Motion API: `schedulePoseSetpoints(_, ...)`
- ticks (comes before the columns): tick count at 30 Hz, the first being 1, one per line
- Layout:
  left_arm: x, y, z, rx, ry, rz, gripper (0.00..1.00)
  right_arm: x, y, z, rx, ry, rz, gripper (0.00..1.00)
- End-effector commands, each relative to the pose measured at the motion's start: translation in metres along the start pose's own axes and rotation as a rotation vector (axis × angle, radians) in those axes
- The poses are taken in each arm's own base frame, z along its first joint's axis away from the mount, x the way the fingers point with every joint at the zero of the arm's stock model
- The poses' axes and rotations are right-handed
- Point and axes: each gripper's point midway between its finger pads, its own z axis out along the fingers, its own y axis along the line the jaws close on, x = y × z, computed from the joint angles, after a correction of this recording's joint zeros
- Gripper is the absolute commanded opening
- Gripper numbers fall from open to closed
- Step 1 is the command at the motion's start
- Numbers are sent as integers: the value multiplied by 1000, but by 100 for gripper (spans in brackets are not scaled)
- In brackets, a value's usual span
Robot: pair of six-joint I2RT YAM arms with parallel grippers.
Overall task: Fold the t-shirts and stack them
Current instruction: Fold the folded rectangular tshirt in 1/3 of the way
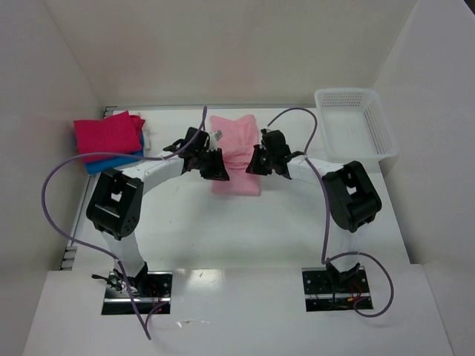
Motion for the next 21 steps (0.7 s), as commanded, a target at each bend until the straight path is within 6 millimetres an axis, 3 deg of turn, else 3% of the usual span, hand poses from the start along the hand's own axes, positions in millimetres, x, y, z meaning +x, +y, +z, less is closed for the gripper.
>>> schedulePoseSetpoints(1,-10,3,10,-6,-27,-1,28,1,5,14,-28,11,-40,8)
schedulePoseSetpoints(8,4,29,38,-74,35,-47,29,2,-6,30,13,16,-44,8)
schedulePoseSetpoints(13,16,46,39,-146,60,-72,29,-8,-11,38,51,-17,-36,8)
schedulePoseSetpoints(21,24,54,38,-181,78,-83,29,-27,-12,57,72,-72,-16,8)
